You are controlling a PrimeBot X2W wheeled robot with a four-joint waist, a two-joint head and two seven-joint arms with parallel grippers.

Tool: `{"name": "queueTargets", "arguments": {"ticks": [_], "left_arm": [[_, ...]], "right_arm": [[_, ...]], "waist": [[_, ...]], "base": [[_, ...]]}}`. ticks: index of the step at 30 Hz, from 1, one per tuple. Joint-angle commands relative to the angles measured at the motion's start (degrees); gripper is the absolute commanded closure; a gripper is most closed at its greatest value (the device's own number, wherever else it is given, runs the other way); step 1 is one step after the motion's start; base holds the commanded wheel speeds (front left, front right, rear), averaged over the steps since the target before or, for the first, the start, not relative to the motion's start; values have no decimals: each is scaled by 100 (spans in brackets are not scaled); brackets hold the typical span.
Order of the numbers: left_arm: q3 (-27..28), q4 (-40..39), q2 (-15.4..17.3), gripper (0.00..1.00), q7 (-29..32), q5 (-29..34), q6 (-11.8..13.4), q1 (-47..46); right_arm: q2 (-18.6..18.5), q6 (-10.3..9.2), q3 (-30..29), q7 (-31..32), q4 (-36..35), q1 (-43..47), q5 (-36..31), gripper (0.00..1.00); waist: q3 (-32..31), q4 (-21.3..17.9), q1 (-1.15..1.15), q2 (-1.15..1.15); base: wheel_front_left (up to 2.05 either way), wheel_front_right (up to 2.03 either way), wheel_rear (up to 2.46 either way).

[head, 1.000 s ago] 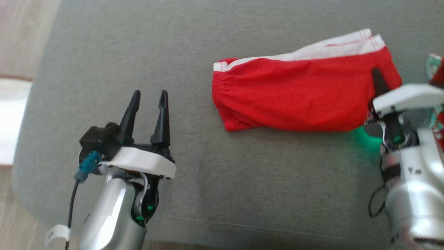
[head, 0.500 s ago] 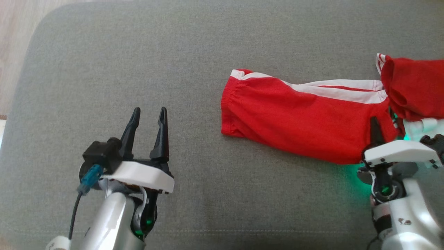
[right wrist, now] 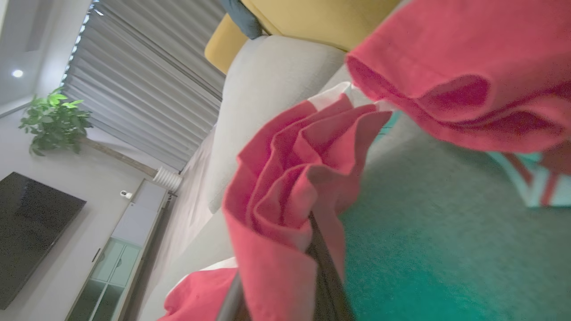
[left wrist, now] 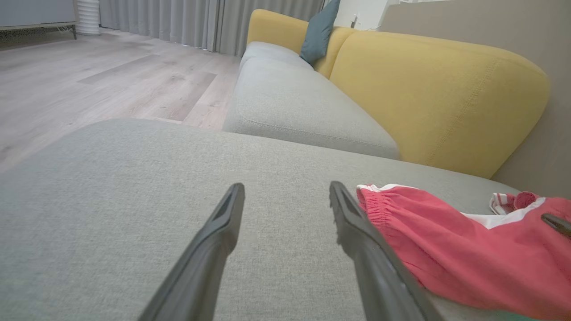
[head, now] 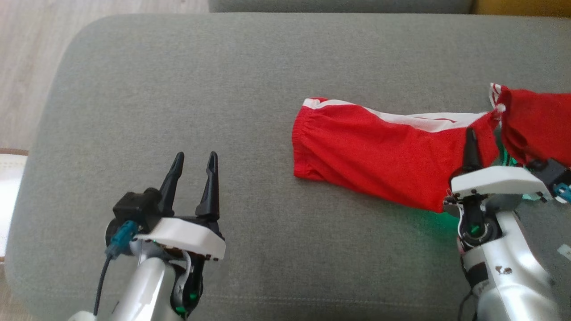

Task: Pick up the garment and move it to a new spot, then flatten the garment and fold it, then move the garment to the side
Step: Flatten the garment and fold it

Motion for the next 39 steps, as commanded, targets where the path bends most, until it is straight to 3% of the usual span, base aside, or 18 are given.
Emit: {"name": "queueTargets", "arguments": {"ticks": [1, 10, 21, 31, 32, 33, 39], "left_arm": [[136, -175, 49, 0, -30, -3, 17, -104], [43, -168, 49, 0, -30, -96, 65, -30], [-19, -171, 49, 0, -30, -191, 122, 77], [-70, -188, 49, 0, -30, -252, 163, 60], [-76, -182, 49, 0, -30, -261, 167, 61], [-90, -171, 49, 0, -30, -264, 168, 61], [-135, -139, 49, 0, -30, -277, 179, 10]], "right_arm": [[38, 37, 205, -98, -214, -296, 30, 100], [38, 37, 680, -93, -378, -522, 53, 100], [38, 37, 1882, -32, -481, -579, 243, 100], [38, 37, 2710, -136, 156, -797, 334, 100], [38, 37, 2840, -127, 240, -836, 307, 73], [38, 37, 2978, -134, 305, -868, 282, 0], [38, 37, 3804, 9, 515, -929, 521, 0]], "waist": [[-61, 85, 0, 0], [-169, 450, 0, 0], [-203, 929, 0, 0], [-120, 1129, 0, 0], [-107, 1133, 0, 0], [-97, 1135, 0, 0], [-61, 1148, 0, 0]], "base": [[0, 0, 0], [0, 0, 0], [0, 0, 0], [0, 0, 0], [0, 0, 0], [0, 0, 0], [0, 0, 0]]}}
